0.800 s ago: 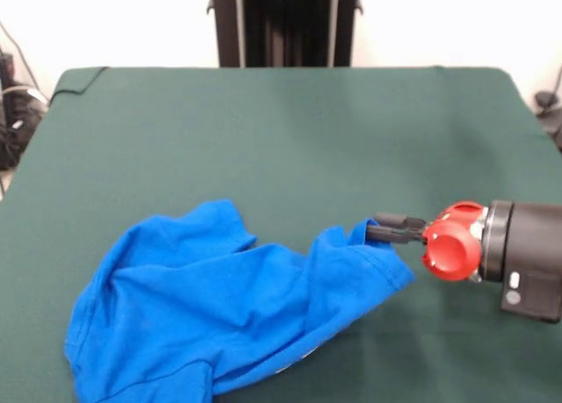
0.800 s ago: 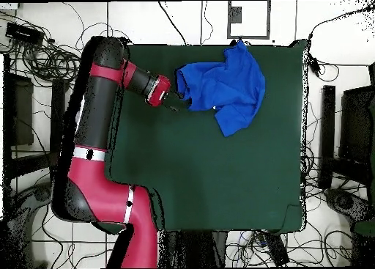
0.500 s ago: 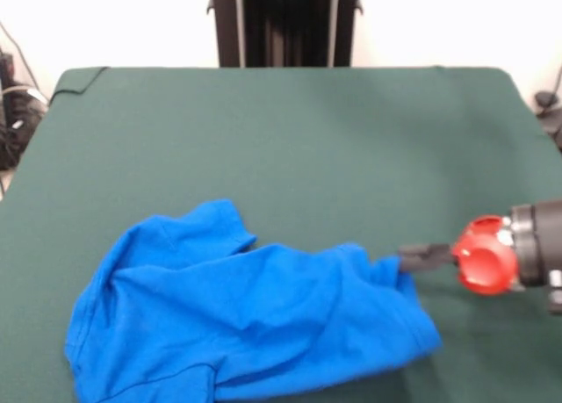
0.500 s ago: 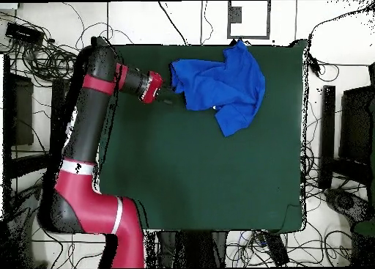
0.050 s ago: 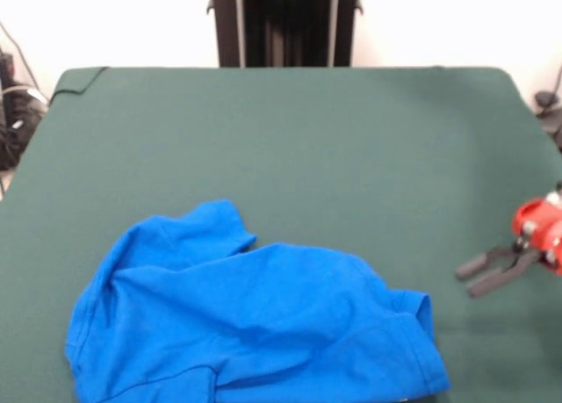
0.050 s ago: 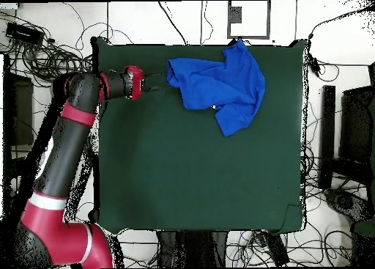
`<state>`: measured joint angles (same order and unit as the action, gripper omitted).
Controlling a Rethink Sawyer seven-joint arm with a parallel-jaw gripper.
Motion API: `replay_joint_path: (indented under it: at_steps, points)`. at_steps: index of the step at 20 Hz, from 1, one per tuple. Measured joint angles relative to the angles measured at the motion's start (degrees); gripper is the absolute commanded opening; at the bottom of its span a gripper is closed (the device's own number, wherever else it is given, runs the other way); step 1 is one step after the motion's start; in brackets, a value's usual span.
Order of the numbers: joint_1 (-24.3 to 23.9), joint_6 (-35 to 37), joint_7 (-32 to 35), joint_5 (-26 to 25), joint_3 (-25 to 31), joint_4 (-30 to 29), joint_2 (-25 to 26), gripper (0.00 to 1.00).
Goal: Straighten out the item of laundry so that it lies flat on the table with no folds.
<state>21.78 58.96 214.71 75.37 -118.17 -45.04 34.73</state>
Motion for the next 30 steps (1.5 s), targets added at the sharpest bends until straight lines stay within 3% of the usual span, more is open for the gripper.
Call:
replay_joint_path:
  at_steps: [5,6,13,16,20,30]
  points:
    - [2.32,-0.75,-15.69,-7.05,11.3,-1.75,-5.21,1.0]
    - [2.24,-0.8,-21.62,-9.67,15.14,-2.4,-7.39,1.0]
    - [1.5,-3.39,-32.46,-16.13,25.72,-5.34,-12.87,1.0]
    - [1.44,-6.13,-33.39,-19.6,30.79,-6.97,-15.07,1.0]
    - [1.52,-6.77,-33.39,-23.72,33.49,-7.26,-16.18,1.0]
    - [2.63,-6.63,-33.39,-28.41,34.56,-6.48,-16.39,1.0]
